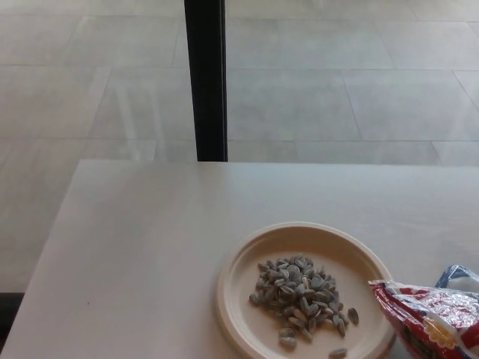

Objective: The robot uses its right hand to pick up a bag of sunflower seeds kept in the middle of the desk and tilts it over a plate kept next to it to pour out a few seeds and then puts the bag of seeds back on the desk

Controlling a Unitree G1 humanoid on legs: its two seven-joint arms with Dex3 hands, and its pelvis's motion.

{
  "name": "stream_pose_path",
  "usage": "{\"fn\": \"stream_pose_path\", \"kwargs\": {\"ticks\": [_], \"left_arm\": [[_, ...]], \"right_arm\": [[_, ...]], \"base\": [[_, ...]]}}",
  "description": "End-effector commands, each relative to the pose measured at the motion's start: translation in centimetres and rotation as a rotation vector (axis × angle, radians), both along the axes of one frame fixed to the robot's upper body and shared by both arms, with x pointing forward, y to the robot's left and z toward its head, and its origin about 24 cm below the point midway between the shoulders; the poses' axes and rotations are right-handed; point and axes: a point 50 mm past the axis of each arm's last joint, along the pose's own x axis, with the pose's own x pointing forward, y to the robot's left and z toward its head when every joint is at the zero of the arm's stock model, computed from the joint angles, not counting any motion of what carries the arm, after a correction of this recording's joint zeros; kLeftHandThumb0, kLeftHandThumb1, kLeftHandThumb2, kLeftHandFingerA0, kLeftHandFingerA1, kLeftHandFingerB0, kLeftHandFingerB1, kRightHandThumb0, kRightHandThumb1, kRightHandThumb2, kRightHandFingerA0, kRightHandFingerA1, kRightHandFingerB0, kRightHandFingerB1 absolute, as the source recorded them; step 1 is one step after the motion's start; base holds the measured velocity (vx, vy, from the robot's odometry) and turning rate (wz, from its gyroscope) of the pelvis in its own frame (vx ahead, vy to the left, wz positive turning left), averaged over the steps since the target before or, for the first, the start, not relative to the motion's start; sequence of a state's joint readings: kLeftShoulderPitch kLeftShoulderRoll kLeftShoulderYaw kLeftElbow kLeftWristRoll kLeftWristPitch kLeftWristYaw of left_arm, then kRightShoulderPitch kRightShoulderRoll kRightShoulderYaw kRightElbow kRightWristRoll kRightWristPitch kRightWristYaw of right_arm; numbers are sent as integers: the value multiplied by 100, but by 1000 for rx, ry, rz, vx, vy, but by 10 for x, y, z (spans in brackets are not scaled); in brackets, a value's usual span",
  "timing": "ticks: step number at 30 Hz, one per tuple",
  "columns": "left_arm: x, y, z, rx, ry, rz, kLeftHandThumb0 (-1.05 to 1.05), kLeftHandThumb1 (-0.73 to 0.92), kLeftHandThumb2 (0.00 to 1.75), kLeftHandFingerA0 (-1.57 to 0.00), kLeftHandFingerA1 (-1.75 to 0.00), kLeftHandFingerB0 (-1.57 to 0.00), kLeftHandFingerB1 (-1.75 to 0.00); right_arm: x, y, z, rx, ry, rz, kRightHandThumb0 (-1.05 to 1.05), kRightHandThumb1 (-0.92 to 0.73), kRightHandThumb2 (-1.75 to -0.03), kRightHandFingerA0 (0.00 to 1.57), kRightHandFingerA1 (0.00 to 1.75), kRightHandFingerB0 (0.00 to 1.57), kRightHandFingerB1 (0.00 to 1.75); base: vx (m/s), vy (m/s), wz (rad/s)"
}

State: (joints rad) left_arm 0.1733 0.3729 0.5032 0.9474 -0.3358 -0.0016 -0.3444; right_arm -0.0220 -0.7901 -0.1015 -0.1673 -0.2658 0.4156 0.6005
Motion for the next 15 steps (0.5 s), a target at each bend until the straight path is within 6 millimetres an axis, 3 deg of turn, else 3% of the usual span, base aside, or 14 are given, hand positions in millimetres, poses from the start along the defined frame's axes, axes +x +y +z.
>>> {"fn": "stream_pose_path", "kwargs": {"ticks": [1,5,6,8,9,10,11,15], "left_arm": [[-2,6,4,15,4,7,-70,86,83,-13,-89,-5,-59],[0,7,5,27,9,-10,-70,87,82,-17,-91,-6,-58],[0,8,5,12,0,9,-71,86,83,-14,-89,-6,-58],[0,7,5,21,6,9,-71,86,82,-19,-79,-6,-57],[-1,8,5,23,9,11,-70,86,83,-16,-87,-5,-57],[0,8,5,23,9,11,-70,86,83,-16,-87,-5,-57],[1,8,5,18,2,8,-70,88,82,-18,-78,-4,-56],[3,8,5,24,7,5,-71,89,81,-19,-78,-5,-56]], "right_arm": [[-8,-18,3,90,-30,-156,-52,-53,-67,0,0,5,8],[-18,-46,15,149,-84,-269,-60,-54,-71,0,0,3,14],[-29,-67,20,245,-147,-362,-54,-52,-69,0,0,2,14],[-40,-89,24,300,-202,-469,-50,-54,-73,0,0,3,12],[-49,-102,27,246,-207,-500,-66,-42,-72,0,14,0,6],[-50,-104,28,240,-207,-501,-66,-42,-72,0,14,0,6],[-65,-123,32,215,-241,-587,-78,-45,-72,0,4,5,0],[-93,-149,36,284,-313,-715,-73,-43,-70,0,4,2,3]], "base": [[0,0,0],[0,0,0],[0,0,0],[0,0,0],[0,0,0],[0,0,0],[0,0,0],[0,0,0]]}}
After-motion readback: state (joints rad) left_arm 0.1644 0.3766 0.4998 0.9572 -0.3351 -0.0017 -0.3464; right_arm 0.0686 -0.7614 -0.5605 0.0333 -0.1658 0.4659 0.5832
